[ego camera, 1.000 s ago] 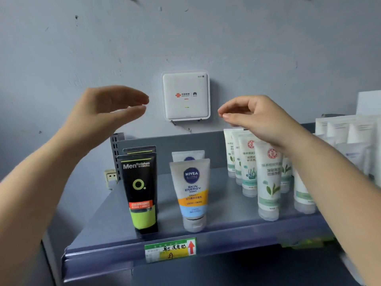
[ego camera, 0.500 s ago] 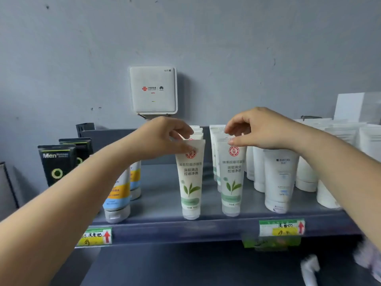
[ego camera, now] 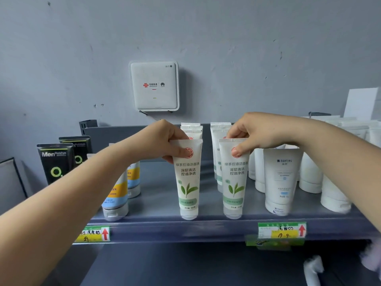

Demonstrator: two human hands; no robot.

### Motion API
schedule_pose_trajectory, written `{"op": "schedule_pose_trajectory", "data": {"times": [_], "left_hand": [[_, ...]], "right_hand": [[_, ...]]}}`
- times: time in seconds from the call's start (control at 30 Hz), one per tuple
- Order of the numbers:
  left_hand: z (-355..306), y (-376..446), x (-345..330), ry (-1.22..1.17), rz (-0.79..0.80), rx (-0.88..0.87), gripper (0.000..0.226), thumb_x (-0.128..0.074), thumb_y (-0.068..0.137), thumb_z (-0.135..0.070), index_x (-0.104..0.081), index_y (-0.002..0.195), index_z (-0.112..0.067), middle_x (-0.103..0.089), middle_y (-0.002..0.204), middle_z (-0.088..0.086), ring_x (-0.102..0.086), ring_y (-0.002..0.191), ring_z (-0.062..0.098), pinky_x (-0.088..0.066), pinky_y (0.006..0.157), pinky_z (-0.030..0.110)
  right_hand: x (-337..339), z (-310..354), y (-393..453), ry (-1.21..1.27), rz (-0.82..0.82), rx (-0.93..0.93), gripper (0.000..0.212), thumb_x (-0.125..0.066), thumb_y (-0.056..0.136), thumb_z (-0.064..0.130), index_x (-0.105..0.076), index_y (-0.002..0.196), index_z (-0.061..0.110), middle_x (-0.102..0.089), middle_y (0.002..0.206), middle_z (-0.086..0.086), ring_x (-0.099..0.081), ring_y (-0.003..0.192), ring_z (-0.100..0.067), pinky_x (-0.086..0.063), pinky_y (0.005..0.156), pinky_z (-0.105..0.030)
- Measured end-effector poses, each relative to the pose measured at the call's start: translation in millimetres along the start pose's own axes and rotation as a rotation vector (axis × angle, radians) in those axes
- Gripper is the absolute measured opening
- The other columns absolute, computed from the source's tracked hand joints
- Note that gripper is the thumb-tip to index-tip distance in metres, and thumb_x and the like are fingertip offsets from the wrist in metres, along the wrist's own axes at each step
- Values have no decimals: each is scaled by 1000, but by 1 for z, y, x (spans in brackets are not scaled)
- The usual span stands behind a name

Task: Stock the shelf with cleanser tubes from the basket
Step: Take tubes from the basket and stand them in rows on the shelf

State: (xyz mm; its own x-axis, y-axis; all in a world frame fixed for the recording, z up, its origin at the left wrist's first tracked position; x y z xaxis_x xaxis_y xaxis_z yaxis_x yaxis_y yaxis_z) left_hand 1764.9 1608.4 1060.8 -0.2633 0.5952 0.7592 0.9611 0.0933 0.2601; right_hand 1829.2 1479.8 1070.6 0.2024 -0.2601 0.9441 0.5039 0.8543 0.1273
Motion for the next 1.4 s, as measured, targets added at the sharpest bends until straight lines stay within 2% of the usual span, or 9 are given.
{"op": "schedule_pose_trajectory", "data": {"times": [0.5, 0.8, 0.93, 1.0, 1.1, 1.17, 1.23, 1.3, 1.4], "left_hand": [[-8, 2, -5, -12, 83, -58, 15, -73, 77, -16, -71, 91, -13, -75, 81, -4, -71, 75, 10, -58, 65, 21], [-31, 30, 51, 40, -107, -142, 11, -67, 83, -19, -70, 93, -15, -73, 91, 6, -66, 82, 17, -54, 83, 34], [-21, 57, 39, 273, -31, -76, 15, -69, 82, -25, -66, 96, -23, -69, 94, -3, -62, 85, 16, -50, 83, 26], [-14, 66, 23, 394, 58, -59, 19, -69, 82, -25, -66, 100, -23, -66, 97, -4, -61, 90, 14, -45, 78, 18], [-1, 76, 2, 501, 174, -29, 19, -67, 83, -19, -66, 101, -18, -65, 86, -8, -65, 87, 22, -48, 74, 22], [9, 80, -5, 538, 209, 2, 9, -63, 84, -14, -64, 84, -23, -61, 73, -12, -66, 76, 21, -48, 67, 22], [14, 83, -5, 515, 215, 12, 18, -62, 85, -14, -60, 71, -25, -61, 69, -10, -63, 70, 18, -50, 64, 22], [15, 84, -5, 476, 224, 9, 14, -65, 86, -19, -63, 72, -24, -63, 67, -10, -61, 67, 15, -50, 64, 21], [14, 83, -3, 442, 233, 7, 10, -67, 85, -23, -71, 86, -14, -66, 69, -11, -61, 65, 11, -50, 62, 17]], "right_hand": [[0, -6, 0, 120, -18, -1, 21, -71, 80, 17, -71, 101, 12, -75, 96, 1, -69, 87, -9, -54, 75, -17], [58, -17, 25, 171, -294, -19, 1, -68, 82, 16, -68, 83, 15, -69, 77, -3, -61, 68, -14, -53, 68, -24], [41, -27, 50, -76, -116, -87, 20, -70, 81, 22, -68, 100, 14, -64, 81, 9, -60, 81, -15, -51, 80, -30], [28, -29, 60, -198, -34, -91, 27, -70, 81, 26, -66, 106, 16, -60, 85, 13, -58, 86, -11, -47, 76, -20], [12, -37, 71, -226, 57, -109, 11, -68, 83, 25, -66, 92, 20, -59, 76, 14, -58, 78, -14, -43, 66, -18], [6, -43, 73, -166, 97, -126, 11, -68, 84, 20, -64, 77, 12, -64, 71, 3, -61, 71, -19, -48, 67, -23], [4, -46, 72, -84, 117, -143, 17, -67, 84, 13, -64, 82, -3, -66, 72, -11, -64, 75, -23, -53, 74, -30], [6, -48, 70, -37, 119, -149, 28, -67, 84, 9, -58, 94, -16, -64, 79, -27, -64, 80, -25, -54, 79, -34], [6, -50, 69, -44, 139, -145, 23, -66, 84, 9, -62, 93, -13, -67, 84, -23, -67, 83, -25, -54, 81, -32]]}}
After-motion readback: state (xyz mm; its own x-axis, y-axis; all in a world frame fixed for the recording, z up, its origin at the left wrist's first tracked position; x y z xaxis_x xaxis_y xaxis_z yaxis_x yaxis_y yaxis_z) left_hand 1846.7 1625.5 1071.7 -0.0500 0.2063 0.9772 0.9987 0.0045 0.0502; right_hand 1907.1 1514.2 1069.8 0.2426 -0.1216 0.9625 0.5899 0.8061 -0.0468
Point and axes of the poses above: each hand's wrist, its own y-axis towards the middle knuckle, its own x-axis out of the back of the hand, z = x × y, the point moved 10 cm from there along y, towards the middle knuckle
